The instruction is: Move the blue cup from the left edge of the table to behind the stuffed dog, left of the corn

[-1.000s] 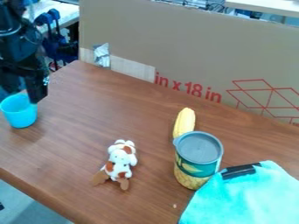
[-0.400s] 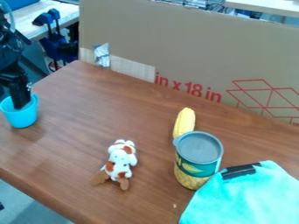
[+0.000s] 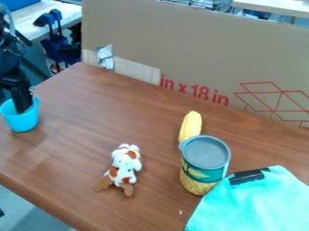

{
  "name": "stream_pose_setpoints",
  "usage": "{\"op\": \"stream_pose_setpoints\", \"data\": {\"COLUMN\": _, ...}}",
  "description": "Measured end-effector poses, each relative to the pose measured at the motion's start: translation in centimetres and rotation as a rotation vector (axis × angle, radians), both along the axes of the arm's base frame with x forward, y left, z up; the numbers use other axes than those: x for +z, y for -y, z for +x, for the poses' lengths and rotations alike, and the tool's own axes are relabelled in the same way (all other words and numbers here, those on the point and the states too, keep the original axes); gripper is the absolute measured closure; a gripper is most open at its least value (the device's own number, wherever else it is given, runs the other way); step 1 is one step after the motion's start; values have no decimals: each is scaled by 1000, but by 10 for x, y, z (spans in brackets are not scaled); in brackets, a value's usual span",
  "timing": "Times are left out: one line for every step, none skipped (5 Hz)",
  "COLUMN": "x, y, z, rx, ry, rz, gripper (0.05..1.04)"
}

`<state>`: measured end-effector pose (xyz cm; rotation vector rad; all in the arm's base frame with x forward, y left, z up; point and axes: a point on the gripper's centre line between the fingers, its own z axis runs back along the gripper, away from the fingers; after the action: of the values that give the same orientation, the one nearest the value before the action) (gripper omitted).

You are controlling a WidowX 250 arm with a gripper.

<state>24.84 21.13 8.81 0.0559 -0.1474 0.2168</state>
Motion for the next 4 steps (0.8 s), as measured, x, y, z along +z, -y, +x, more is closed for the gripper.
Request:
{"op": "stream_pose_setpoints", "data": {"x": -7, "y": 6, "z": 12, "rx": -5, "ry": 38, "rz": -24, "gripper": 82}}
{"op": "stream_pose_setpoints", "data": {"x": -16, "y": 17, "z": 25, "rx": -25, "ry": 43, "rz": -47, "gripper": 82}}
{"op": "stream_pose_setpoints", "data": {"x": -21, "y": 22, "z": 34, "rx": -37, "ry": 41, "rz": -52, "gripper": 82}}
{"op": "stream_pose_setpoints", "data": {"x": -32, "y": 24, "z": 38, "rx": -15, "ry": 17, "rz": -73, "gripper": 82}}
